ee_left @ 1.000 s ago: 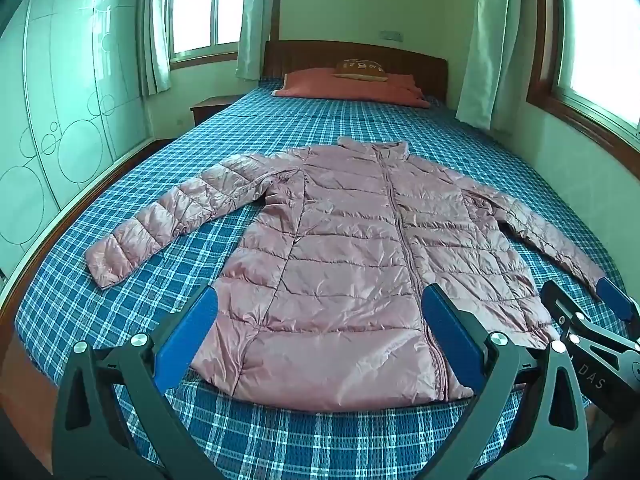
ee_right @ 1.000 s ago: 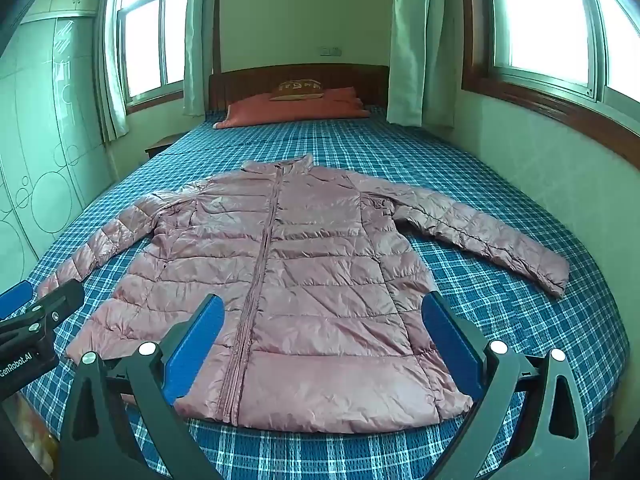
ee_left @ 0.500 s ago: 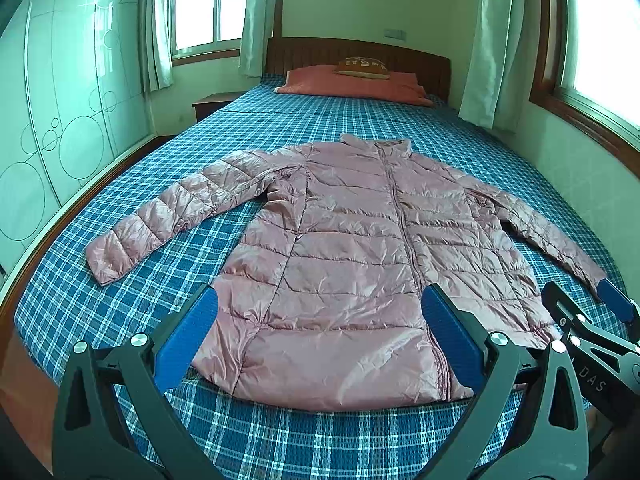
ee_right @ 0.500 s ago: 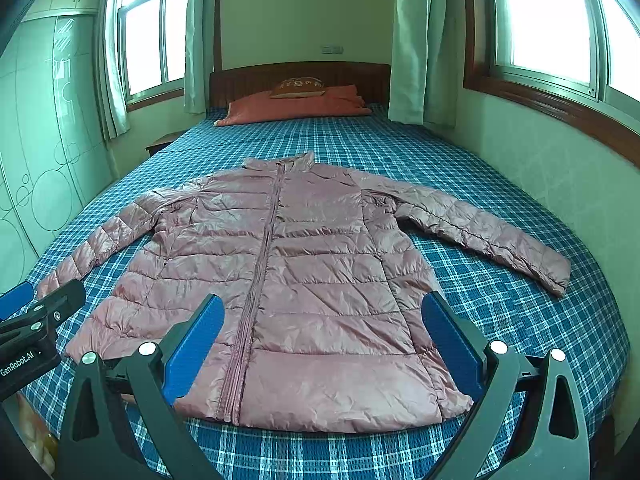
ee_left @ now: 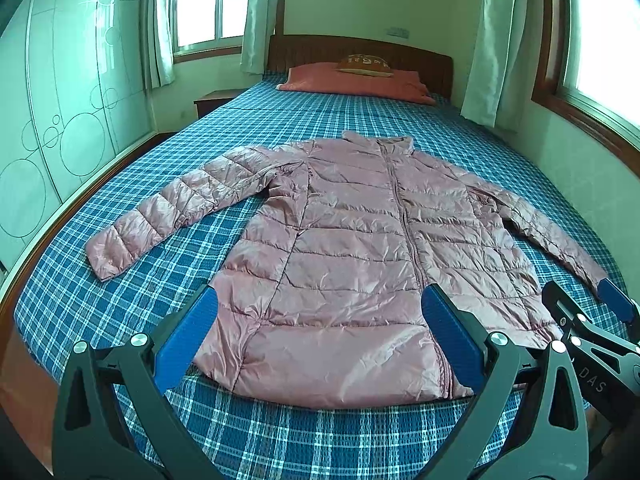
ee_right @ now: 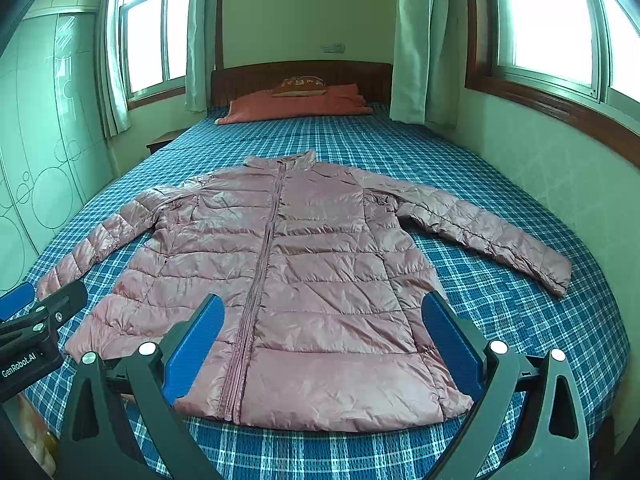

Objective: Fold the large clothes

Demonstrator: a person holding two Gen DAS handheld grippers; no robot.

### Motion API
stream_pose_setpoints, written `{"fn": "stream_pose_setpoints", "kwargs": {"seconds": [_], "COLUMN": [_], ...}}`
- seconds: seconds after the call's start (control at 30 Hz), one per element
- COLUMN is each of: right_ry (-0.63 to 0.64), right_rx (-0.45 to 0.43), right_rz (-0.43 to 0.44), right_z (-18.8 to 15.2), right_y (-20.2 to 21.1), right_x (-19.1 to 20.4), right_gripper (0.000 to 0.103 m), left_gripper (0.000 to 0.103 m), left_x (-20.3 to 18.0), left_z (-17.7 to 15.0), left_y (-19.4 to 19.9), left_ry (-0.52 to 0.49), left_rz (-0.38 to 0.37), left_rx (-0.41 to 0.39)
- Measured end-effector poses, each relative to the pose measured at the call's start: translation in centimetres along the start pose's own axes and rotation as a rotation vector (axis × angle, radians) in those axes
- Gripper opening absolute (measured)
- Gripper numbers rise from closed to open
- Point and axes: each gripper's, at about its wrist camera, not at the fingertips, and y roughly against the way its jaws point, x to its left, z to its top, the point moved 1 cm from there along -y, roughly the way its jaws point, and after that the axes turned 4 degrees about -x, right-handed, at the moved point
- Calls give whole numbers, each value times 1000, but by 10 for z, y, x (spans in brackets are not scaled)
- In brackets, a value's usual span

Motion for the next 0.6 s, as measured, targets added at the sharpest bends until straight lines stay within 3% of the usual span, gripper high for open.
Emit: {"fn": "stream_pose_setpoints", "kwargs": {"seconds": [0.6], "right_ry": [3], "right_rx": [5], "right_rz": [0], "right_z": [-1], "right_y": [-1], "right_x": [0], "right_gripper": [98], "left_gripper": [101], "left_x": [1], "left_z": [-2], "left_y": [-1], "left_ry": [3], "left_rz": [2], "left_rx": [6]}}
